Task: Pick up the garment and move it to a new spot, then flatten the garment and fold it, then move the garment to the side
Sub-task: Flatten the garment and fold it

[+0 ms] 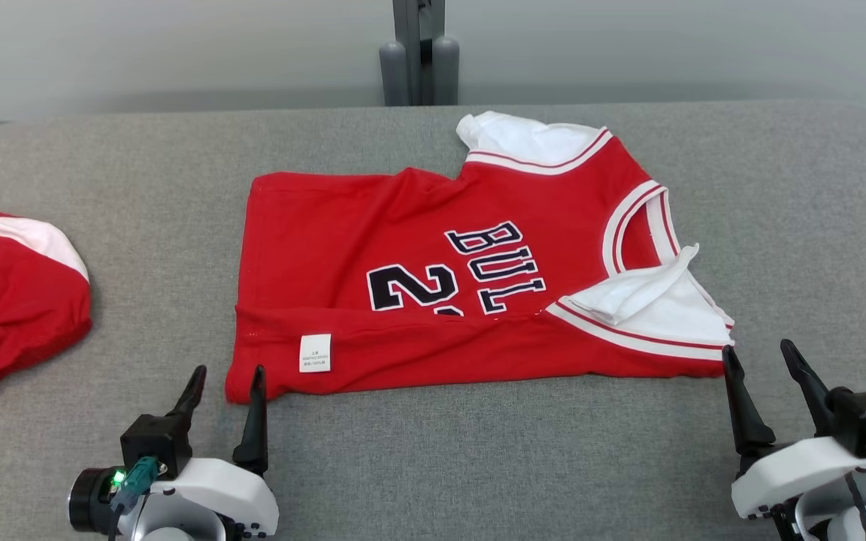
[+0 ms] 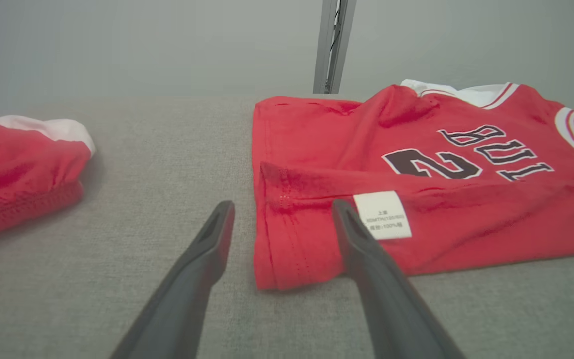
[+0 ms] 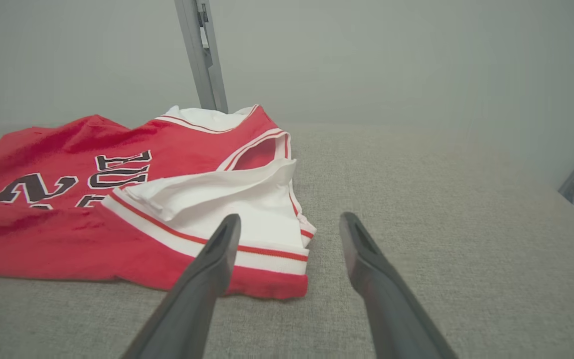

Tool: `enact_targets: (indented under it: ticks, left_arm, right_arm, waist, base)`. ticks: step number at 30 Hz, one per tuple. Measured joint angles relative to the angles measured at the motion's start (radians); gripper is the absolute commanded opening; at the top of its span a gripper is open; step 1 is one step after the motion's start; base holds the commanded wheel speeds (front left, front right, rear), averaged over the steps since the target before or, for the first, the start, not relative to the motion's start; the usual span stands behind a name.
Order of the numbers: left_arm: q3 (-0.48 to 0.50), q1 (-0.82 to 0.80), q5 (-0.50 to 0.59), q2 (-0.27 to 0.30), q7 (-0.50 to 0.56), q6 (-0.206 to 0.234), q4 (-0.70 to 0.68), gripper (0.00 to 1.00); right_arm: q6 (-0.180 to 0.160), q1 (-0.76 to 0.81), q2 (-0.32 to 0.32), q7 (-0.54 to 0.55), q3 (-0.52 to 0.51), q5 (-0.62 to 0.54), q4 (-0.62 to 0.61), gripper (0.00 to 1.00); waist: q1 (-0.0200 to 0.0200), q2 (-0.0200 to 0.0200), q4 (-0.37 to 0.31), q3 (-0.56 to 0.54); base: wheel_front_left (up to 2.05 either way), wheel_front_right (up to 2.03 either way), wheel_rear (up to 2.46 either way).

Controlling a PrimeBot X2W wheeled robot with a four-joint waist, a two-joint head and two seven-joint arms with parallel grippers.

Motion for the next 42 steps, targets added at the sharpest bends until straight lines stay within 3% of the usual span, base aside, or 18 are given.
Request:
enact_targets:
  ticks: [17,18,19,20,21,23,28,34,42]
  left_arm:
    - [0.021,-0.126,-0.131,-0.034,0.107,-0.079,0.159,1.00]
    - [0.022,-0.131,-0.134,-0.035,0.115,-0.081,0.164,0.95]
    - [0.026,-0.135,-0.144,-0.038,0.123,-0.087,0.167,0.78]
    - [0.028,-0.136,-0.148,-0.037,0.125,-0.087,0.168,0.41]
    - [0.030,-0.136,-0.152,-0.037,0.130,-0.087,0.168,0.00]
    - [0.030,-0.136,-0.166,-0.037,0.146,-0.091,0.167,0.00]
    - [0.035,-0.114,-0.194,-0.040,0.182,-0.091,0.127,0.00]
    - [0.034,-0.050,-0.205,-0.015,0.223,-0.089,0.038,0.00]
    - [0.042,0.124,-0.200,0.046,0.314,-0.004,-0.213,0.00]
  right_arm:
    - [0.000,-0.247,-0.028,-0.035,0.106,0.047,0.359,1.00]
    - [0.000,-0.257,-0.029,-0.037,0.112,0.056,0.370,1.00]
    - [0.000,-0.266,-0.029,-0.044,0.114,0.063,0.379,1.00]
    - [0.000,-0.274,-0.029,-0.045,0.119,0.073,0.392,1.00]
    - [0.000,-0.279,-0.029,-0.048,0.123,0.085,0.398,0.69]
    - [0.000,-0.288,-0.026,-0.054,0.136,0.110,0.416,0.00]
    - [0.002,-0.283,-0.026,-0.062,0.160,0.235,0.394,0.00]
    - [0.001,-0.231,-0.059,-0.063,0.187,0.306,0.311,0.00]
    - [0.001,-0.062,-0.082,-0.031,0.170,0.351,0.121,0.00]
  waist:
    - [0.0000,0.0000,-0.009,0.126]
    - [0.0000,0.0000,-0.010,0.129]
    - [0.0000,0.0000,-0.011,0.130]
    - [0.0000,0.0000,-0.013,0.131]
    - [0.0000,0.0000,-0.014,0.132]
    - [0.0000,0.0000,-0.014,0.132]
    - [0.0000,0.0000,-0.005,0.122]
    - [0.0000,0.0000,0.004,0.101]
    - [0.0000,0.0000,0.007,0.055]
  base:
    - [0.00,0.00,0.00]
    - [0.00,0.00,0.00]
    - [0.00,0.00,0.00]
    - [0.00,0.00,0.00]
    - [0.00,0.00,0.00]
    - [0.00,0.00,0.00]
    - [0.00,0.00,0.00]
    - [0.00,0.00,0.00]
    - [0.00,0.00,0.00]
